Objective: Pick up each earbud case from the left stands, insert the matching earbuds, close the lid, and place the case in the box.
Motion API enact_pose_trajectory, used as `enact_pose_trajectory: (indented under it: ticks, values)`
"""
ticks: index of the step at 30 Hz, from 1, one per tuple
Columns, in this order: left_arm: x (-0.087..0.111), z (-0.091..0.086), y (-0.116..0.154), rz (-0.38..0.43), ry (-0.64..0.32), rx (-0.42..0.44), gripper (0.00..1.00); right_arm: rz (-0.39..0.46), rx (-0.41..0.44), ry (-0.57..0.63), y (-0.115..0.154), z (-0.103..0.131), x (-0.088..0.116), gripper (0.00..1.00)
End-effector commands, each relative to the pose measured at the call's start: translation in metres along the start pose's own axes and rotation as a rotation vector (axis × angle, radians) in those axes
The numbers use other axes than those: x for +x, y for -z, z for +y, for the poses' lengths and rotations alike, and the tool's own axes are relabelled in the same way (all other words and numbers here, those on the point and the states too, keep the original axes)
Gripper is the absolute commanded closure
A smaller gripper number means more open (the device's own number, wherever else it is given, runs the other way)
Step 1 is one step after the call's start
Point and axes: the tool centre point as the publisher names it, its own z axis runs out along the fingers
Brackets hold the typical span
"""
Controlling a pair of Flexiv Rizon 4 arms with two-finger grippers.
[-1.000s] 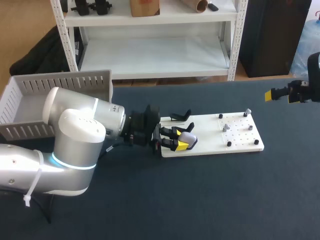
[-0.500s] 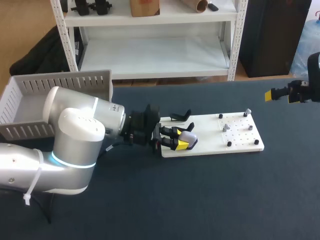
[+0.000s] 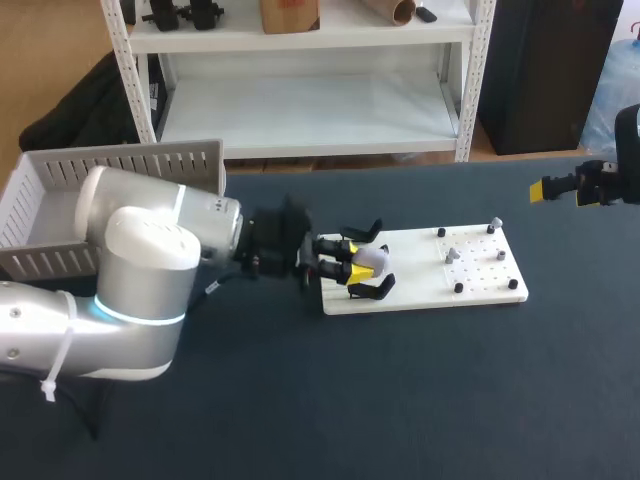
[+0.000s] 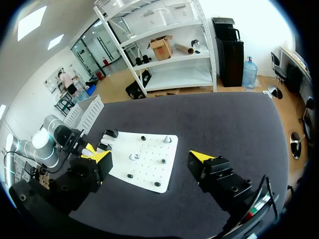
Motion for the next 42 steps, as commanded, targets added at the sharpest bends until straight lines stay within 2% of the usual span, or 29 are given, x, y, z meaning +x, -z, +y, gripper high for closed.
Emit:
enact_pose_trajectory:
  ticks: [1, 6, 10, 12, 14, 15, 21, 30, 42]
  values:
    - [-0.013, -0.005, 0.010, -0.027, -0.029, -0.031, 1.00, 0.001, -0.001, 0.001, 0.000, 0.000, 0.000, 0.00]
    - [-0.036, 0.003, 0.014, -0.036, -0.052, -0.070, 1.00, 0.001, -0.001, 0.001, 0.000, 0.000, 0.000, 0.00]
    - [-0.051, 0.015, 0.013, -0.034, -0.083, -0.104, 1.00, 0.052, 0.027, 0.035, -0.016, 0.031, 0.006, 0.00]
    - [-0.059, 0.019, 0.012, -0.044, -0.088, -0.112, 1.00, 0.051, 0.026, 0.035, -0.021, 0.045, 0.011, 0.00]
    - [-0.067, 0.021, 0.010, -0.051, -0.089, -0.136, 1.00, 0.057, 0.063, 0.043, -0.026, 0.057, 0.014, 0.00]
    - [-0.071, 0.022, 0.009, -0.052, -0.097, -0.142, 1.00, 0.056, 0.044, 0.050, -0.029, 0.064, 0.016, 0.00]
    - [-0.087, 0.024, -0.002, -0.050, -0.111, -0.145, 1.00, 0.060, 0.058, 0.068, -0.036, 0.088, 0.024, 0.00]
    - [-0.095, 0.022, -0.020, -0.056, -0.134, -0.122, 1.00, 0.095, 0.000, 0.115, -0.048, 0.114, 0.026, 0.00]
    - [-0.097, 0.024, -0.025, -0.050, -0.130, -0.128, 1.00, 0.111, -0.043, 0.129, -0.055, 0.128, 0.028, 0.00]
